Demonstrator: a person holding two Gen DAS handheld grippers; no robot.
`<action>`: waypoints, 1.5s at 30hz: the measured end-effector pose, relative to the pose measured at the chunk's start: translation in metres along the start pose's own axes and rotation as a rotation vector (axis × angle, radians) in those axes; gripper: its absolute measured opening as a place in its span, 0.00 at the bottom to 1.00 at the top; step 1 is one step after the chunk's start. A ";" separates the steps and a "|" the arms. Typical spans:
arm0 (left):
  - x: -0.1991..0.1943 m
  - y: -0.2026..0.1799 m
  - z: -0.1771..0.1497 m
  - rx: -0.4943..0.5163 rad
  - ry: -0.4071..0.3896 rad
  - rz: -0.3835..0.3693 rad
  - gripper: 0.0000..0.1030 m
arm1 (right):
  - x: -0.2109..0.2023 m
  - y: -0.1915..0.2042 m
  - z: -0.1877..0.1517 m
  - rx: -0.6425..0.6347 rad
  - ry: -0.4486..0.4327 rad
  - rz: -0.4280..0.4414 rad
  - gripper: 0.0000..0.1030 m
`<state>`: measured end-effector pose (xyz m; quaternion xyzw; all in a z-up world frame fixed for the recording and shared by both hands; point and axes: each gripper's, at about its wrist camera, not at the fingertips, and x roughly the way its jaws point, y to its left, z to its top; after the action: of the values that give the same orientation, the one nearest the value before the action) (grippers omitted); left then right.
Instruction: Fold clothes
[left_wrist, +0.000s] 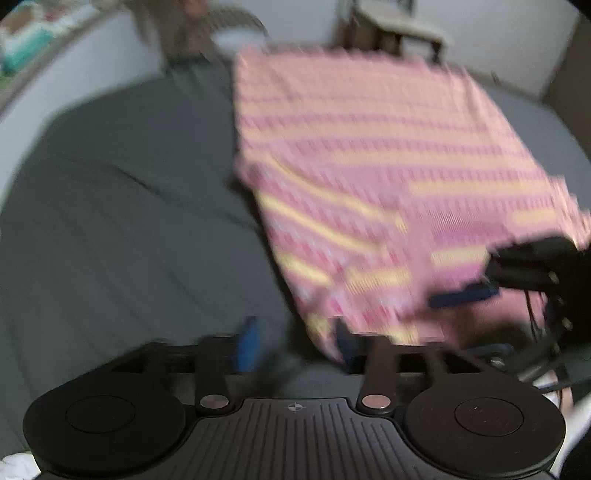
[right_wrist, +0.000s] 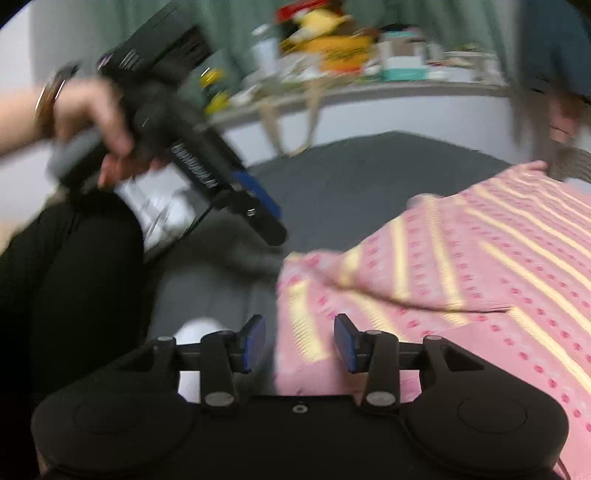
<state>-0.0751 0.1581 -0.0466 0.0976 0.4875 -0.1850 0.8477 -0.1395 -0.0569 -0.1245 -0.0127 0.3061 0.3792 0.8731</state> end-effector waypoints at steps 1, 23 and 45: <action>-0.005 0.007 -0.001 -0.051 -0.066 0.024 0.96 | -0.001 0.001 0.001 -0.007 -0.013 -0.018 0.40; 0.040 0.101 -0.018 -0.635 -0.394 -0.021 0.98 | 0.117 0.088 0.028 -0.198 0.214 -0.357 0.19; 0.046 0.103 -0.030 -0.777 -0.379 -0.107 0.98 | 0.076 0.084 0.037 0.006 0.194 -0.416 0.20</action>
<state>-0.0354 0.2523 -0.1030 -0.2896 0.3610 -0.0460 0.8853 -0.1365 0.0619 -0.1183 -0.1092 0.3809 0.1871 0.8989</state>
